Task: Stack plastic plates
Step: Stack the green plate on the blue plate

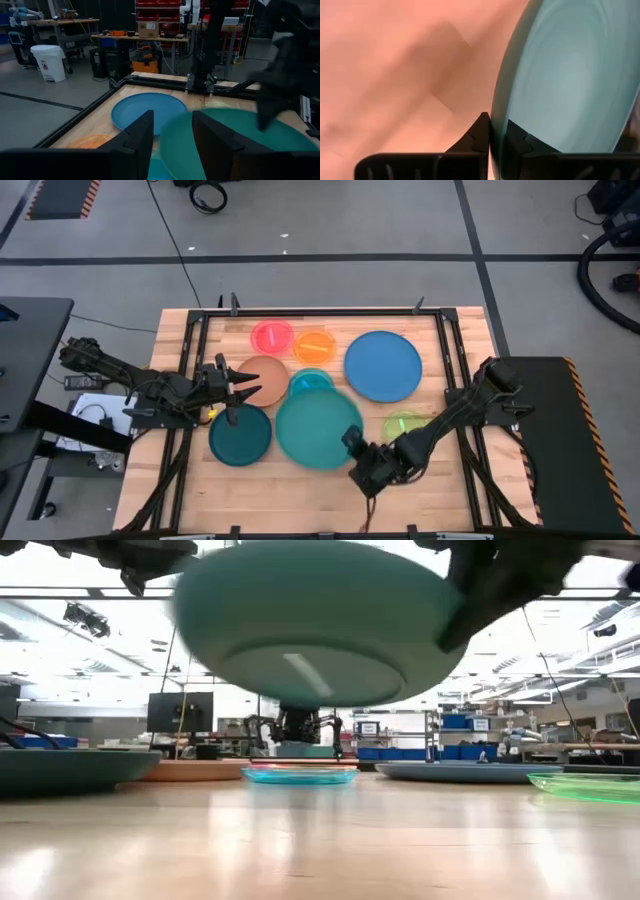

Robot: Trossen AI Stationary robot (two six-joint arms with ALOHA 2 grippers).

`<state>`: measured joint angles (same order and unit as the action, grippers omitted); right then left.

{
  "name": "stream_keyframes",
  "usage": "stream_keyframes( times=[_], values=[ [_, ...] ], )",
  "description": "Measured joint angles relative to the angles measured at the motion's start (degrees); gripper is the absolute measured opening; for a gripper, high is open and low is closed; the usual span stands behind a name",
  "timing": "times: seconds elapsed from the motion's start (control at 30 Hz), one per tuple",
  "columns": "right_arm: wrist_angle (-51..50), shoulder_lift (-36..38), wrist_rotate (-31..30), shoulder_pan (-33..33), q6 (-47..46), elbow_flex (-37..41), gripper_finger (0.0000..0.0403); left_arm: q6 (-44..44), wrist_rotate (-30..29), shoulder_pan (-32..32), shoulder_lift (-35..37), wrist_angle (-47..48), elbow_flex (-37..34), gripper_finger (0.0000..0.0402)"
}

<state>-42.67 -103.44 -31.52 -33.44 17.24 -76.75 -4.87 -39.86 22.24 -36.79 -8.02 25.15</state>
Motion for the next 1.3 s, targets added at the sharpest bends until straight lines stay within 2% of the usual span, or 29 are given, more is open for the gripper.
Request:
stream_keyframes(
  times=[0.3,0.53,0.97,1.3],
  values=[
    [-18.39,2.41,-0.52,10.54,-24.09,0.0,0.0028,-0.03,-0.01,0.0,0.0,0.16,0.0,0.0142],
    [-23.69,2.41,0.43,18.25,-38.45,0.71,0.0028,-0.02,-0.01,0.0,0.0,0.19,0.0,0.0142],
    [-16.61,2.38,5.13,25.8,-37.64,11.86,0.0028,0.03,0.0,0.0,-0.01,0.19,0.0,0.0142],
    [-14.89,2.38,6.32,26.96,-37.66,14.31,0.0032,-0.78,-1.27,-0.44,0.01,-0.41,0.0,0.0142]
  ],
)
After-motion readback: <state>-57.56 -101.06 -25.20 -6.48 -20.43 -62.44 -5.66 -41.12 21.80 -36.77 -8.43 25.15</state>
